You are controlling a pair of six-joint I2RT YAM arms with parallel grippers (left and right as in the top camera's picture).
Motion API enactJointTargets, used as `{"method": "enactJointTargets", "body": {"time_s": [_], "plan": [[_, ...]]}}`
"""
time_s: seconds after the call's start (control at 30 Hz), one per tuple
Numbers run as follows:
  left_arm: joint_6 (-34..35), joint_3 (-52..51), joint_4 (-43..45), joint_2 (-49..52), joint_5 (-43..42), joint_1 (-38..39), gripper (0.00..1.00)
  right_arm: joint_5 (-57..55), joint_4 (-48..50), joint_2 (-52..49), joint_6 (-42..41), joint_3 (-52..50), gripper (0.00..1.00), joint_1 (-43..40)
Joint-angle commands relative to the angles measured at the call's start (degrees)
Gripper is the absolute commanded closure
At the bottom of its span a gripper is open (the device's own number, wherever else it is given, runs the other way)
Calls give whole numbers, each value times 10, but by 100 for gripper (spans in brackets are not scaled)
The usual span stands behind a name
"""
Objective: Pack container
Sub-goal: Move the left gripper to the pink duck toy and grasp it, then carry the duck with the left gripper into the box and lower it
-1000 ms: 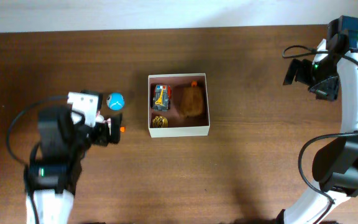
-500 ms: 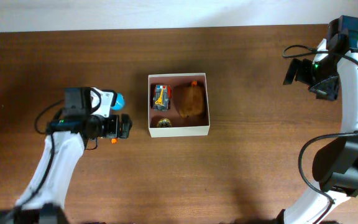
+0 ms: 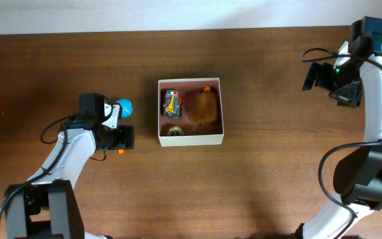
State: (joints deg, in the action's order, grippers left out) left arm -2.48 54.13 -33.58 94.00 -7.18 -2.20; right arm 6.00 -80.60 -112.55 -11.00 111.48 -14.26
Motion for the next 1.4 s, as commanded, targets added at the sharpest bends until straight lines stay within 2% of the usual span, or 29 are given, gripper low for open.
{"method": "enactJointTargets", "body": {"time_s": [0.0,0.07,0.17,0.3,0.33,0.63,1.07,1.27,1.37], "plan": [[15,8,3,4,26,-3,42,-5,0,6,-4,-1,1,-1],[17,8,4,4,27,-3,57,-5,0,6,-4,-1,1,-1],[17,8,5,4,27,-3,74,-5,0,6,-4,-1,1,-1],[17,8,6,4,27,-3,90,-5,0,6,-4,-1,1,-1],[17,8,7,4,27,-3,98,-5,0,6,-4,-1,1,-1],[32,25,-2,4,25,-3,98,-5,0,6,-4,-1,1,-1],[33,212,-191,-7,3,-2,98,-5,0,6,-4,-1,1,-1],[33,266,-245,-32,-10,10,98,-5,0,6,-4,-1,1,-1],[34,276,-254,-65,-25,41,98,-5,0,6,-4,-1,1,-1]]}}
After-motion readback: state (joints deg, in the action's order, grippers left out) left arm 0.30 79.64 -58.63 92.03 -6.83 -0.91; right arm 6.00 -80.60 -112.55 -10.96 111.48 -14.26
